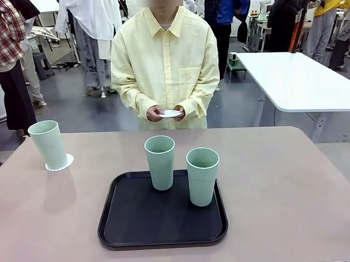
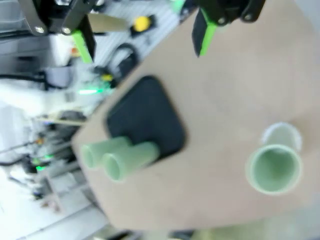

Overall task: Place coasters on the table and set cups on them.
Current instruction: Take one Reusable plastic cup from the Flat Tray and place it on a coaster set by the human.

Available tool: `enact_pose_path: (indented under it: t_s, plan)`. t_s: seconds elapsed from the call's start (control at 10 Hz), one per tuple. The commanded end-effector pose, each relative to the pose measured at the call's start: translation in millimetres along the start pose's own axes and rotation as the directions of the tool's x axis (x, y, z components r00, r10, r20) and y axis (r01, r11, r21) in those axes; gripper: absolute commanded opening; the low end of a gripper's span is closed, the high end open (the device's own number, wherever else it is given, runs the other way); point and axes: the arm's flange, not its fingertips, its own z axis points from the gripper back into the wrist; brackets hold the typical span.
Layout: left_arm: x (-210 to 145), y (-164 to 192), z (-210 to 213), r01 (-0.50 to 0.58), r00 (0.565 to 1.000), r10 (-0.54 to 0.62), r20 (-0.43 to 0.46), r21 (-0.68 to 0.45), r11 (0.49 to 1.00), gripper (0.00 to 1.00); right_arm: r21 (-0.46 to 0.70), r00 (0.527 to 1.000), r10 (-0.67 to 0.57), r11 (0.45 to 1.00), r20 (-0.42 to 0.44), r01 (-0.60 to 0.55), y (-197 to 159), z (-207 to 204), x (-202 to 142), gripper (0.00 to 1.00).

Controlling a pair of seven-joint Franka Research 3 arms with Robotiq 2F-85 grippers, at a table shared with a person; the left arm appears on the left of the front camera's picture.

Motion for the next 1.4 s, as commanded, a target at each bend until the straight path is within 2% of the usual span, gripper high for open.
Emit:
enact_pose_path:
  t_s: [0.0, 0.2, 0.4, 0.6, 1.0, 1.1, 1.3]
  plan:
    - [6.9, 43.4, 20.4, -0.097, 0.994, 0.109, 0.031, -0.258, 0.961, 1.00, 0.022, 1.000, 0.012, 1.000, 0.011, -0.012, -0.2, -0.2, 1.9, 1.00]
    - [-9.4, 92.5, 35.7, -0.161, 0.980, 0.190, 0.059, -0.326, 0.931, 1.00, 0.022, 1.000, 0.012, 1.000, 0.011, -0.012, -0.2, -0.2, 1.9, 1.00]
    - [-29.6, 121.2, 41.9, -0.156, 0.977, 0.199, 0.075, -0.382, 0.911, 1.00, 0.022, 1.000, 0.012, 1.000, 0.011, -0.012, -0.2, -0.2, 1.9, 1.00]
    - [-48.3, 141.7, 46.9, -0.169, 0.970, 0.222, 0.102, -0.379, 0.910, 1.00, 0.022, 1.000, 0.012, 1.000, 0.011, -0.012, -0.2, -0.2, 1.9, 1.00]
    - [-55.2, 135.8, 48.3, -0.120, 0.975, 0.174, 0.140, -0.332, 0.936, 1.00, 0.022, 1.000, 0.012, 1.000, 0.011, -0.012, -0.2, -0.2, 1.9, 1.00]
    - [-58.9, 146.1, 50.4, -0.180, 0.965, 0.234, 0.114, -0.359, 0.916, 1.00, 0.022, 1.000, 0.012, 1.000, 0.011, -0.012, -0.2, -0.2, 1.9, 1.00]
    - [-58.9, 146.1, 50.4, -0.180, 0.965, 0.234, 0.114, -0.359, 0.916, 1.00, 0.022, 1.000, 0.012, 1.000, 0.011, -0.012, -0.2, -0.2, 1.9, 1.00]
